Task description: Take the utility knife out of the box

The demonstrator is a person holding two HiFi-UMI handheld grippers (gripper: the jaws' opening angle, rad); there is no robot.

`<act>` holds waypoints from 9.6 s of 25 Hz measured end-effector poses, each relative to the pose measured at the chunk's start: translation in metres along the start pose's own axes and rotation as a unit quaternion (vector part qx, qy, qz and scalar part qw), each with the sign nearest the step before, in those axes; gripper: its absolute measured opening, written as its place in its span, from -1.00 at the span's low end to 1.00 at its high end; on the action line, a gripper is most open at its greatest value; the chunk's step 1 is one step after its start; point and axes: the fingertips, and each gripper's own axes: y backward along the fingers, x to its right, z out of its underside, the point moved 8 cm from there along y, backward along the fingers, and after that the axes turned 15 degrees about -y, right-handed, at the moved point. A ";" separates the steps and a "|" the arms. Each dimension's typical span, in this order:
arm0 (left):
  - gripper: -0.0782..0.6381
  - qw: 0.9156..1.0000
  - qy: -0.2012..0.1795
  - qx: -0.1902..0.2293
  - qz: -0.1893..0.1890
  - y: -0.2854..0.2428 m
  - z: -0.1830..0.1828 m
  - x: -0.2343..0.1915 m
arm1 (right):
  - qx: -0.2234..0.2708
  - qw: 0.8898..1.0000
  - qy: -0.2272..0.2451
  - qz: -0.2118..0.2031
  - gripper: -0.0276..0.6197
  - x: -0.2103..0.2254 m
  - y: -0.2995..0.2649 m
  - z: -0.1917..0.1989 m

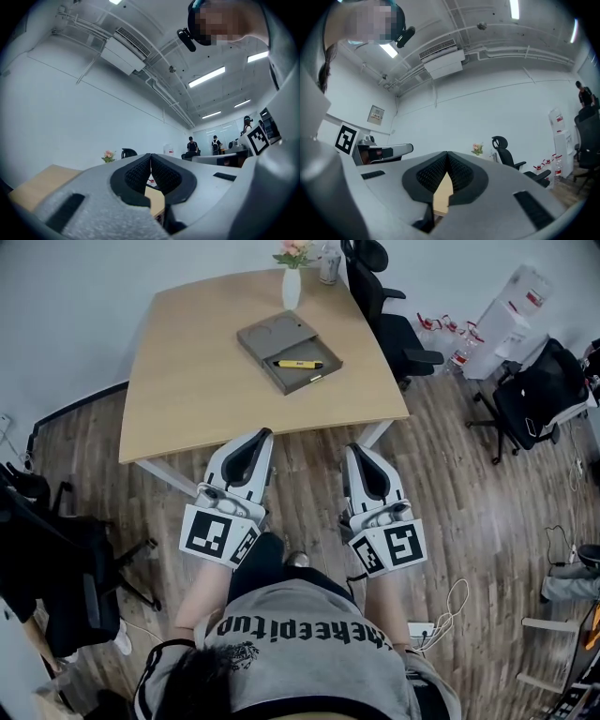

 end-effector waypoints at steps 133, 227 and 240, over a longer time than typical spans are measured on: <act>-0.73 0.984 -0.017 -0.170 -0.044 -0.339 0.203 -0.155 | -0.127 0.987 -0.068 -0.069 -0.90 0.290 -0.368 0.030; -0.43 0.878 -0.117 -0.394 0.244 -0.362 0.345 -0.103 | -0.162 0.981 -0.099 -0.044 -0.90 0.311 -0.359 0.061; -0.43 0.928 -0.086 -0.310 0.190 -0.336 0.287 -0.120 | -0.156 0.984 -0.078 -0.021 -0.90 0.270 -0.337 0.064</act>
